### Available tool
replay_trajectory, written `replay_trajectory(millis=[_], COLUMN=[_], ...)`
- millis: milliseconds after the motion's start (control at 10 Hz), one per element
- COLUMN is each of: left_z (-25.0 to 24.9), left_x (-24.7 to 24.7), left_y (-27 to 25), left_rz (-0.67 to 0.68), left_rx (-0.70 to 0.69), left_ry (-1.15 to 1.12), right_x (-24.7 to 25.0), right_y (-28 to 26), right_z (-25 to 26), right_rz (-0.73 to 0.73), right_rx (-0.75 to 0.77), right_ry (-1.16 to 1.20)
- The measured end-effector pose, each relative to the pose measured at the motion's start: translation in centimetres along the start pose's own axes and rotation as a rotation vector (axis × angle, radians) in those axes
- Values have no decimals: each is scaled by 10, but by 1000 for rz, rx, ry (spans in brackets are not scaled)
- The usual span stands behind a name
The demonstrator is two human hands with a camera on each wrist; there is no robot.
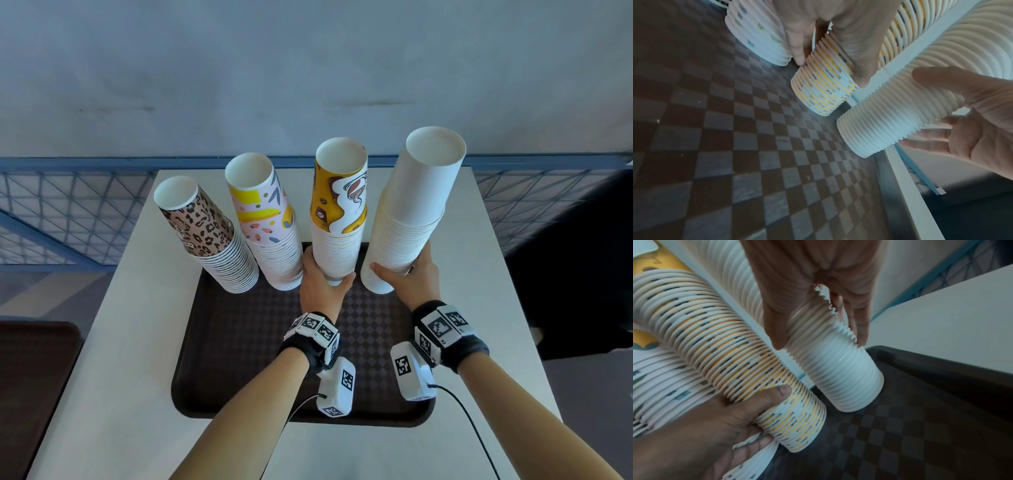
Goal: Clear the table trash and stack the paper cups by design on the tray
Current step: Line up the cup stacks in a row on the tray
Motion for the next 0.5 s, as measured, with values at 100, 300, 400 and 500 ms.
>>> replay_trajectory(millis=[100, 300, 400, 500], left_z=[4, 10, 8, 11], left_x=[-2, -6, -5, -4], left_y=[1, -4, -20, -45], left_rz=[19, 73, 131, 200], left_rx=[20, 51, 97, 164], left_ry=[-17, -22, -22, -5], right_x=[-1, -4, -2, 2], right_y=[-2, -3, -7, -18], right_z=[-1, -1, -3, -9], right_rz=[-3, 15, 24, 12], right_rx=[-4, -11, -26, -54], right_ry=[4, 13, 32, 65])
Point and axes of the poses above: each hand's wrist, its own y-axis towards the middle knuckle, its own x-axis out of the back of the hand, z = x × y, the point moved 9 cm from there along y, towards the middle knuckle, and after that the axes turned 10 degrees about -x, right-handed, at the moved point
